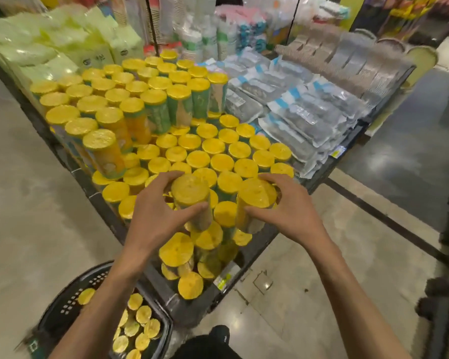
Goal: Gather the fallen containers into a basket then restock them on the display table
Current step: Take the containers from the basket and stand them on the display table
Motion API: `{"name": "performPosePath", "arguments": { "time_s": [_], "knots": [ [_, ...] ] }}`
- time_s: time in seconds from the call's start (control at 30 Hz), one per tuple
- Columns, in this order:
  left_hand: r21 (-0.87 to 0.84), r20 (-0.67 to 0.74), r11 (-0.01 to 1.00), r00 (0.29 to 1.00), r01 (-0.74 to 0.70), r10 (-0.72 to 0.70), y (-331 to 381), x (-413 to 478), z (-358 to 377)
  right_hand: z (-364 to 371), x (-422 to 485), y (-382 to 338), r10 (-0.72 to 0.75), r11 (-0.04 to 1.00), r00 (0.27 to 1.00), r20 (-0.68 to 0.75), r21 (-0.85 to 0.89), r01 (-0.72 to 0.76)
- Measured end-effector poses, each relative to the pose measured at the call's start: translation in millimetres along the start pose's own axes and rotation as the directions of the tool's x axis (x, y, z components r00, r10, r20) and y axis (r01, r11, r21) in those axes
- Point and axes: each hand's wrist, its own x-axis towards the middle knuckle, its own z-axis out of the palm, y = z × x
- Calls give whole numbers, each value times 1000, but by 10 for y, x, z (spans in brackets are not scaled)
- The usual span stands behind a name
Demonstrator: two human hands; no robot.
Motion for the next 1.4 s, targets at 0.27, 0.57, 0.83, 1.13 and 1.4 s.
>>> {"name": "performPosePath", "arguments": {
  "time_s": [0.27,0.57,0.83,1.13,1.4],
  "knots": [
    [144,-99,983,990,111,-98,-57,686,41,111,1173,-48,-192,981,969,152,-4,195],
    [309,-222,914,954,264,-200,-151,1334,-67,479,2391,-340,-411,888,810,418,-14,459],
    [435,-251,827,930,356,-268,-207,1840,-273,876,3229,-625,-529,767,645,552,-16,642],
    [643,-194,673,928,365,-318,-423,2238,-463,1085,3681,-907,-559,673,515,649,-8,740],
    [747,-199,541,907,385,-372,-576,2402,-541,1377,3807,-1099,-597,590,430,677,7,808]
  ]
}}
